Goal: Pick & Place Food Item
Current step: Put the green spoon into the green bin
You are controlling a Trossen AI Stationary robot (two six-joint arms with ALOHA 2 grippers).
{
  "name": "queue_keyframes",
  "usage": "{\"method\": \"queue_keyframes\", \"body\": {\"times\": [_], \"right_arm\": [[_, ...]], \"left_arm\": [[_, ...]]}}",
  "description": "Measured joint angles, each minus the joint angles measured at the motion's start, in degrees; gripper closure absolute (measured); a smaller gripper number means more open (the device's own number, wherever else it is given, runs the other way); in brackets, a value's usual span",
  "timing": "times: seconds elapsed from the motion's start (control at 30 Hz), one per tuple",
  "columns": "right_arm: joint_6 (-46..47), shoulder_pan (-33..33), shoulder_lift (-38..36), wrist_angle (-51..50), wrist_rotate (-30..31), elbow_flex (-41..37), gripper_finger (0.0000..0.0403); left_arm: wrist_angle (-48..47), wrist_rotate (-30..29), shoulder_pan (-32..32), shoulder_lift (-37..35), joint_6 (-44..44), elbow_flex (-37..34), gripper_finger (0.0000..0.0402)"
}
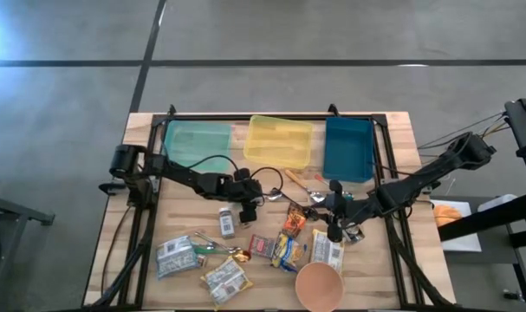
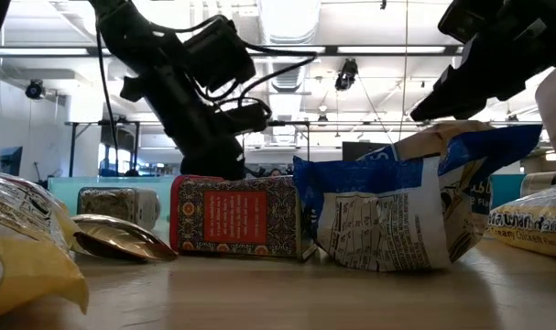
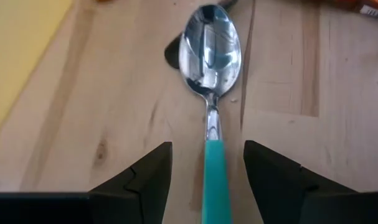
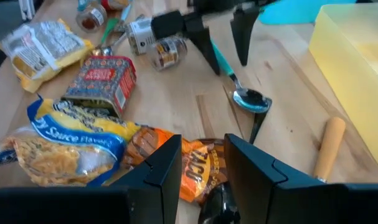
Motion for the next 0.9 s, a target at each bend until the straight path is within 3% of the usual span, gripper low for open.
{"method": "queue_keyframes", "body": {"times": [0.3,0.6,0.9], "right_arm": [[-0.4,0.0,-0.2,-0.1,-0.1,0.2,0.0284],[-0.4,0.0,-0.2,-0.1,-0.1,0.2,0.0284],[-0.4,0.0,-0.2,-0.1,-0.1,0.2,0.0284]], "left_arm": [[0.9,0.7,0.0,1.8,0.9,0.3,0.0215],[1.1,1.5,-0.1,1.9,2.9,0.2,0.0375],[0.7,1.2,-0.1,1.4,3.3,0.5,0.0376]]}}
